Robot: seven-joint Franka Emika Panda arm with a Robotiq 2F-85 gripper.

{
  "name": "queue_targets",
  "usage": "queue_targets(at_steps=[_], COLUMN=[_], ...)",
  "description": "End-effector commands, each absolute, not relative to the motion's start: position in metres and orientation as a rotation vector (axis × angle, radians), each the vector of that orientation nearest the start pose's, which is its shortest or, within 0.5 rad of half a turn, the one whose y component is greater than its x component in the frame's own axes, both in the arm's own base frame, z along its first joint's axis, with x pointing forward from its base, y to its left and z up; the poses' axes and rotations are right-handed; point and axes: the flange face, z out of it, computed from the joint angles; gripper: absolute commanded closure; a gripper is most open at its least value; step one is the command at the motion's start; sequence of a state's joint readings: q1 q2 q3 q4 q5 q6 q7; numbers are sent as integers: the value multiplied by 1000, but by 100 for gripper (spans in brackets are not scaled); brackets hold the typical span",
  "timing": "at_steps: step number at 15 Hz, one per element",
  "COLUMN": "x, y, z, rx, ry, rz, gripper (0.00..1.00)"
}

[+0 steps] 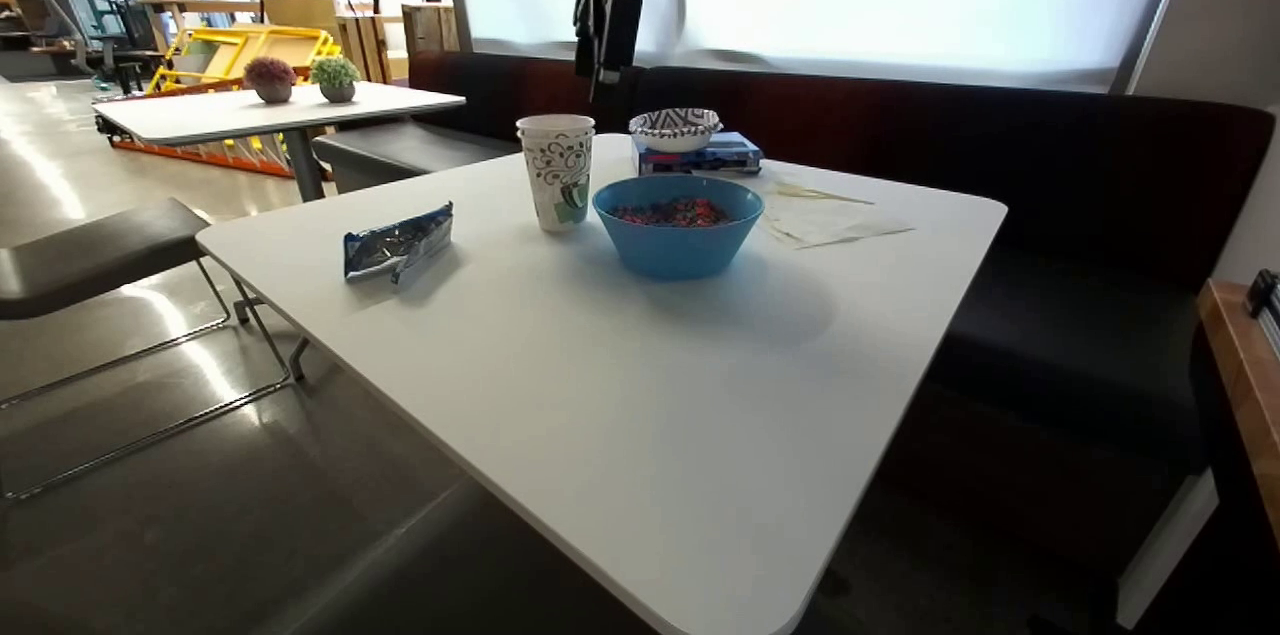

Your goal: Pour the cereal out of the coffee cup and into the blue bowl.

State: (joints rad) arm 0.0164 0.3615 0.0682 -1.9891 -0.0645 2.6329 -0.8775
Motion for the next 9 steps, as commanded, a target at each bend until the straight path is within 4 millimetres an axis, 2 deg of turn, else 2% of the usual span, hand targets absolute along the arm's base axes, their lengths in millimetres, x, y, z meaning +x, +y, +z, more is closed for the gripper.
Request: queue_targets(at_steps=[1,7,9], x=[656,673,676], y=[53,68,70], z=[296,283,277], rx=[-2802,-2772,-2765], ry=[-1654,-1706,-1714], rz=[-404,-379,-366], gripper=[0,0,11])
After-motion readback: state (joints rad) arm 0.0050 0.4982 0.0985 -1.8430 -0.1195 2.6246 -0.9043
